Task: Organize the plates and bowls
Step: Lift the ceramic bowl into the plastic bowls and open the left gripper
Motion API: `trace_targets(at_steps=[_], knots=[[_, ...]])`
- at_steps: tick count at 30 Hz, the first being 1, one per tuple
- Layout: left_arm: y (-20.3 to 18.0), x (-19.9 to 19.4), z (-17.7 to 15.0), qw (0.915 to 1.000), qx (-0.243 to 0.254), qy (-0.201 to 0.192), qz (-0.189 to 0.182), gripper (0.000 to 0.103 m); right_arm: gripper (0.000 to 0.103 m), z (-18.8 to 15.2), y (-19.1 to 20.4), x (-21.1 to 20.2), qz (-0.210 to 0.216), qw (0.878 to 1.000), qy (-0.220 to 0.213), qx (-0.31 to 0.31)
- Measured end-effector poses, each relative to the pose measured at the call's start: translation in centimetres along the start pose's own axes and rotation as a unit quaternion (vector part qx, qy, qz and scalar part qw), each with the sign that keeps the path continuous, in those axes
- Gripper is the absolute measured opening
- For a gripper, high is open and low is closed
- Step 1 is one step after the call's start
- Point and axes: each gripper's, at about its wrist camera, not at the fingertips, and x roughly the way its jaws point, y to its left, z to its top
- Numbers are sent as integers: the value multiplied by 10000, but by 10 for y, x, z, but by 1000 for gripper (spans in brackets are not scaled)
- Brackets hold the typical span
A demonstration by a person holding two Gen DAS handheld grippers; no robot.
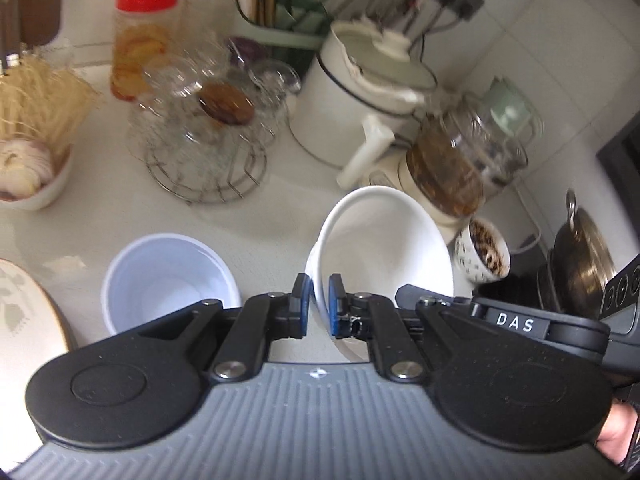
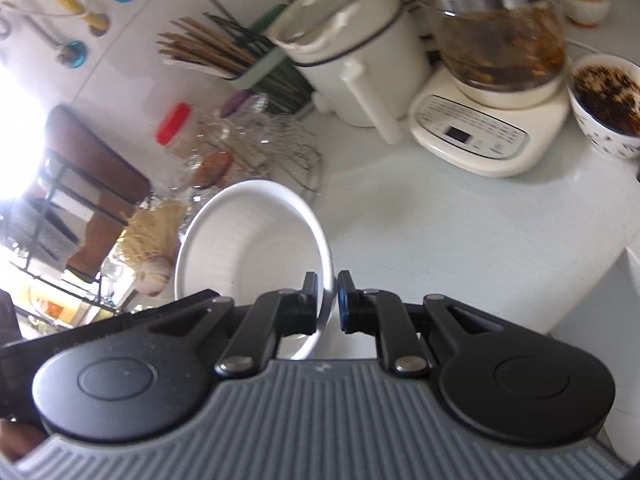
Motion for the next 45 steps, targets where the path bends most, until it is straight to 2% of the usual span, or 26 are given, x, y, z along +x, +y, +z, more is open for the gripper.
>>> trace_targets(at_steps=[5, 9, 17, 22, 27, 36, 45], knots=[[16, -24, 1, 9995, -154, -274, 76, 11, 13, -3, 24, 5, 148, 9996, 48, -248], [31, -41, -2, 9981, -251, -485, 283, 12, 13, -3, 47, 16, 252, 9984, 135, -488], [75, -53, -16, 9928, -820, -617, 624, 12, 13, -7, 85, 52, 309, 9941, 414, -958], [98, -38, -27, 9913, -878, -367, 911, 12, 13, -22, 93, 83, 173, 9906, 660, -1186], [118, -18, -28, 9905, -1030, -35, 913, 12, 13, -37, 88, 104, -24, 9895, 811, -1193], [126, 7, -32, 9897, -960, 335, 1010, 12, 13, -46, 85, 115, -237, 9885, 722, -1306], [127, 5, -32, 9902, -900, 379, 999, 13, 15, -53, 82, 109, -320, 9890, 544, -1339]])
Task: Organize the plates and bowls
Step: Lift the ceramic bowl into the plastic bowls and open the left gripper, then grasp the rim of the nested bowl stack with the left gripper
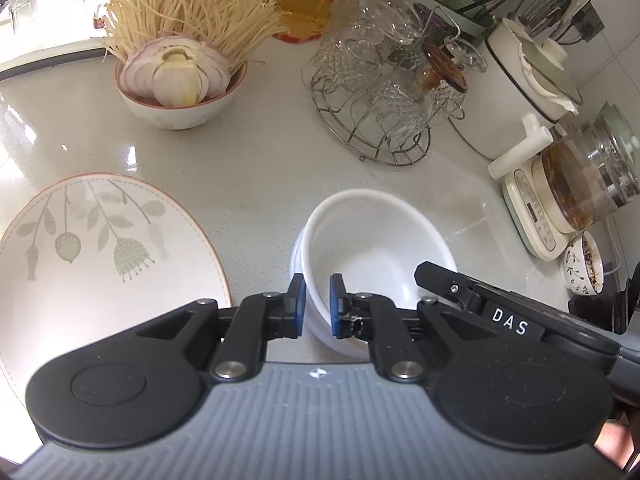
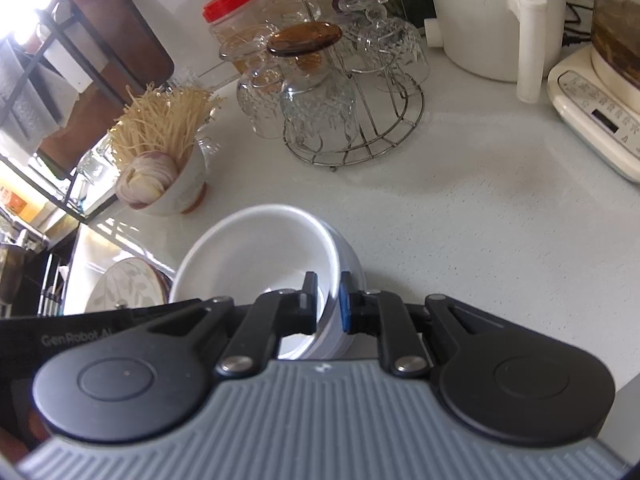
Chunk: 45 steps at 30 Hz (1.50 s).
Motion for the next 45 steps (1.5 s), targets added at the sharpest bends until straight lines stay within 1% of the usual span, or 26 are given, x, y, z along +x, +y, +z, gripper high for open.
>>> trace_targets(at_steps=[3, 4, 5, 6, 7, 8, 9, 11, 13, 15, 20, 26, 32, 35, 37, 38, 39, 40, 41, 45], knots=[[1, -6, -1, 10000, 51, -69, -26, 13, 16, 2, 1, -6, -20, 9999, -103, 47], [2, -8, -1, 10000, 36, -76, -29, 15, 19, 2, 1, -9, -56, 9998, -159, 50], [3, -10, 0, 10000, 1, -58, -47, 17, 29, 3, 1, -11, -86, 9997, -219, 80], [4, -12, 0, 9999, -1, -56, -91, 22, 45, 3, 1, -15, -116, 9994, -293, 133], [4, -14, 0, 9999, 36, -90, -121, 28, 51, 2, 1, -18, -157, 9990, -377, 185], [4, -17, 1, 9998, 87, -129, -133, 31, 59, 1, 1, -21, -199, 9986, -439, 235], [5, -19, 1, 9997, 137, -164, -136, 37, 60, 1, 1, -24, -231, 9982, -464, 291], [7, -24, 0, 9993, 209, -213, -209, 40, 59, -3, 0, -29, -264, 9974, -525, 419], [10, -29, 0, 9989, 268, -213, -306, 48, 59, -8, 2, -34, -366, 9963, -604, 485], [13, -33, -2, 9984, 386, -233, -347, 51, 59, -13, 4, -39, -440, 9951, -677, 572], [21, -40, -6, 9965, 667, -173, -484, 52, 59, -28, 10, -50, -615, 9907, -868, 850], [28, -46, -10, 9944, 939, -133, -458, 55, 59, -44, 18, -58, -809, 9868, -1039, 938], [31, -40, -5, 9942, 960, -95, -465, 56, 59, -44, 5, -58, -758, 9864, -946, 1112], [31, -33, -1, 9955, 840, -45, -434, 56, 59, -39, -5, -59, -636, 9845, -1012, 1285], [31, -31, 2, 9957, 798, -53, -462, 56, 59, -34, -9, -56, -623, 9848, -1006, 1271], [31, -29, 4, 9957, 802, -71, -458, 56, 63, -31, -12, -54, -610, 9851, -972, 1278], [31, -27, 5, 9960, 783, -81, -433, 56, 75, -29, -15, -51, -579, 9850, -934, 1329], [31, -25, 7, 9965, 734, -57, -407, 56, 81, -27, -19, -48, -518, 9845, -906, 1412], [31, -22, 8, 9969, 673, -36, -404, 56, 83, -25, -23, -46, -448, 9842, -865, 1482], [29, -15, 11, 9974, 597, -90, -385, 56, 82, -22, -30, -31, -198, 9862, -644, 1516]])
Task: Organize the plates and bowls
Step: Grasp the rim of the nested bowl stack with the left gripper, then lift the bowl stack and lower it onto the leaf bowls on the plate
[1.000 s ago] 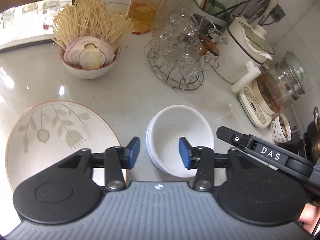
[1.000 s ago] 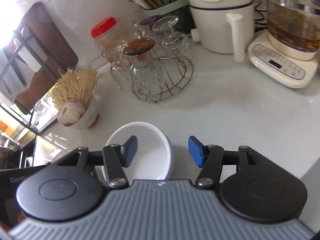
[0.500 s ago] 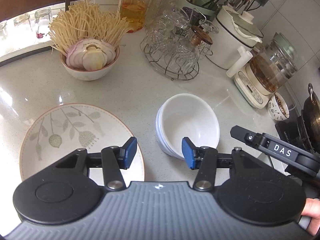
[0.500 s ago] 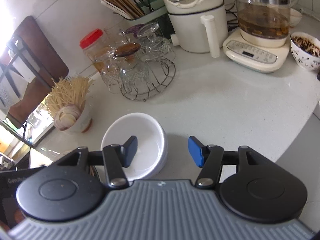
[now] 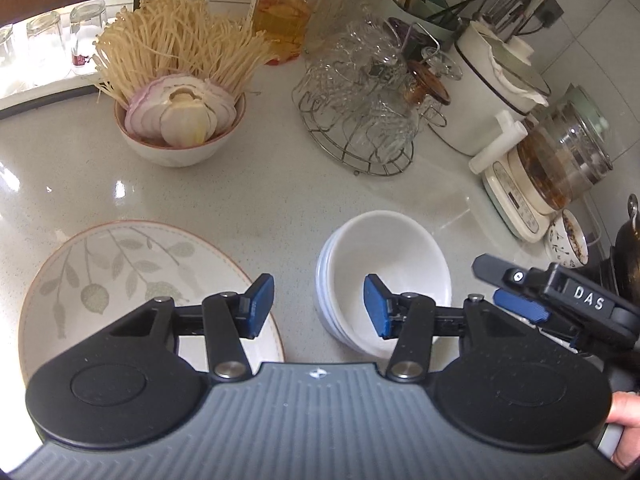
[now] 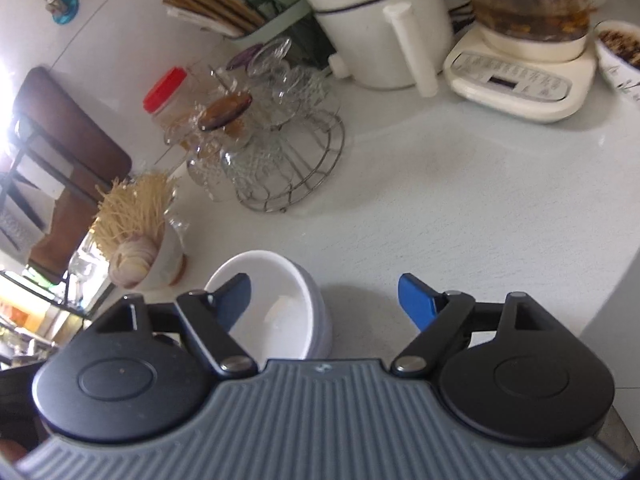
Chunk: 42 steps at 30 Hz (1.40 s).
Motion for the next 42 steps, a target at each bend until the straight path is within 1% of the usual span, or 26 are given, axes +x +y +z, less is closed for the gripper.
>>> trace_targets(at_steps=[2, 4, 6, 8, 10, 12, 14, 15, 16, 18, 21, 26, 29, 31, 35, 37, 39, 42], knots=[[-1, 6, 0, 10000, -43, 50, 7, 55, 81, -1, -2, 9, 55, 9998, 165, 34], [-3, 11, 0, 10000, -23, 79, -10, 54, 76, -4, -4, 18, 69, 9992, 375, 75], [-5, 17, 1, 9999, -10, 110, 0, 54, 65, -7, -7, 28, 122, 9980, 590, 176], [-7, 23, 1, 9999, -31, 139, 18, 54, 60, -9, -9, 35, 177, 9968, 747, 212], [-9, 29, 1, 9999, -29, 166, 25, 54, 57, -10, -11, 40, 211, 9958, 863, 201], [-12, 34, 1, 9998, 6, 197, 68, 53, 51, -11, -12, 44, 252, 9950, 953, 161], [-16, 39, 1, 9997, 54, 216, 133, 53, 48, -11, -11, 48, 298, 9943, 1014, 133], [-17, 41, 0, 9995, 56, 240, 188, 52, 44, -11, -11, 51, 307, 9938, 1065, 136], [-17, 44, 0, 9994, 42, 277, 202, 48, 43, -11, -11, 53, 340, 9930, 1120, 145], [-18, 49, -1, 9992, 7, 336, 227, 46, 38, -10, -9, 55, 367, 9919, 1213, 4], [-19, 56, -2, 9987, -13, 377, 353, 45, 36, -10, -5, 58, 418, 9907, 1282, -162], [-21, 64, -2, 9977, -24, 403, 545, 43, 33, -6, -6, 65, 507, 9891, 1367, -199], [-23, 66, -1, 9975, -3, 388, 593, 41, 31, -3, -8, 69, 577, 9879, 1424, -215], [-22, 69, 0, 9972, -54, 420, 617, 35, 31, -3, -8, 71, 605, 9874, 1445, -232], [-22, 72, 1, 9967, -102, 433, 679, 29, 30, 0, -8, 73, 673, 9862, 1476, -323], [-24, 75, 1, 9962, -52, 458, 745, 23, 29, 0, -8, 74, 705, 9858, 1484, -358], [-29, 79, 2, 9946, 77, 503, 909, 21, 28, 0, -7, 75, 722, 9855, 1479, -403], [-30, 81, 1, 9949, 11, 444, 907, 21, 28, 0, -6, 75, 727, 9856, 1458, -454]])
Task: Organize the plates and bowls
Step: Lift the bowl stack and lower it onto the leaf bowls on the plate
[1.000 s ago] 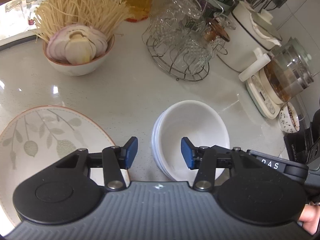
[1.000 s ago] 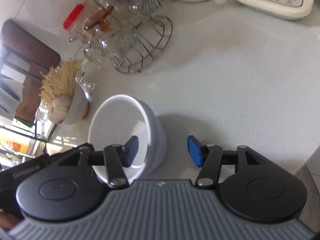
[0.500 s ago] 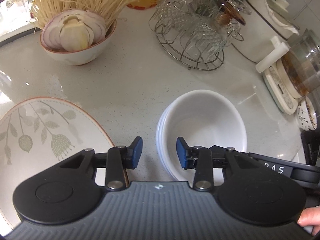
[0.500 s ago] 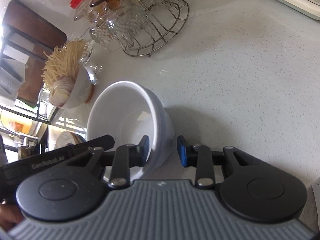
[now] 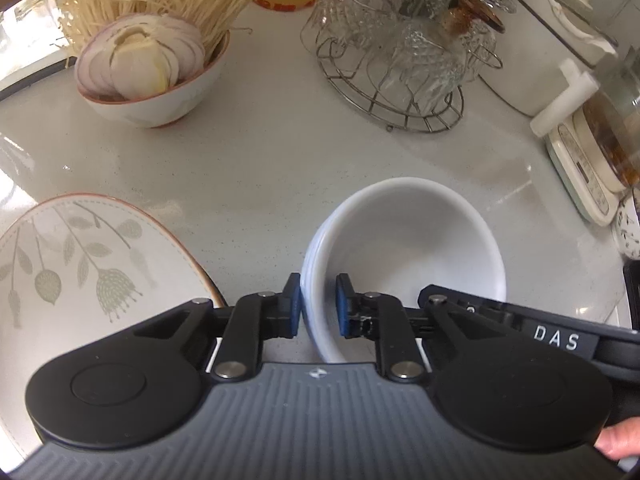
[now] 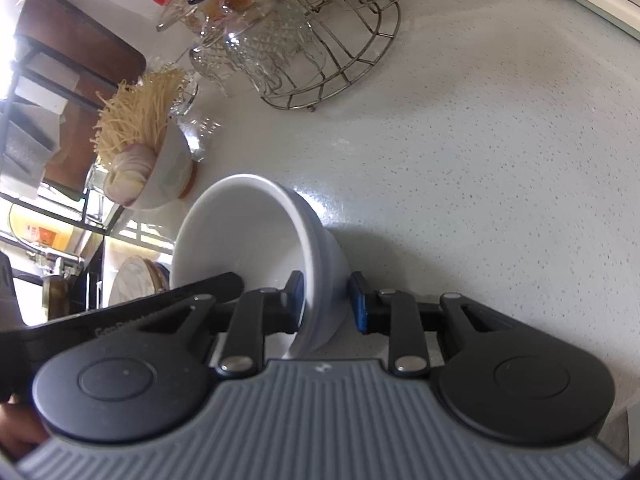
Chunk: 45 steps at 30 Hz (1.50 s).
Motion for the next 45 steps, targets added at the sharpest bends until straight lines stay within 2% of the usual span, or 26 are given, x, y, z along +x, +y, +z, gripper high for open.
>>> trace_targets(at_steps=[10, 17, 20, 33, 45], knots=[[2, -11, -7, 9999, -114, -48, -88, 16, 25, -1, 0, -4, -33, 10000, 12, -23], [1, -29, -8, 9994, -88, -156, -302, 16, 25, 1, 9, -21, -78, 9997, -185, -161], [1, -44, -7, 9988, 16, -296, -383, 17, 25, 2, 16, -33, -35, 9994, -321, -127], [19, -124, -12, 9949, -128, -742, -666, 17, 25, -7, 63, -75, 199, 9968, -644, -435], [59, -180, -23, 9898, -315, -1240, -627, 17, 25, -16, 122, -79, 368, 9916, -740, -996]])
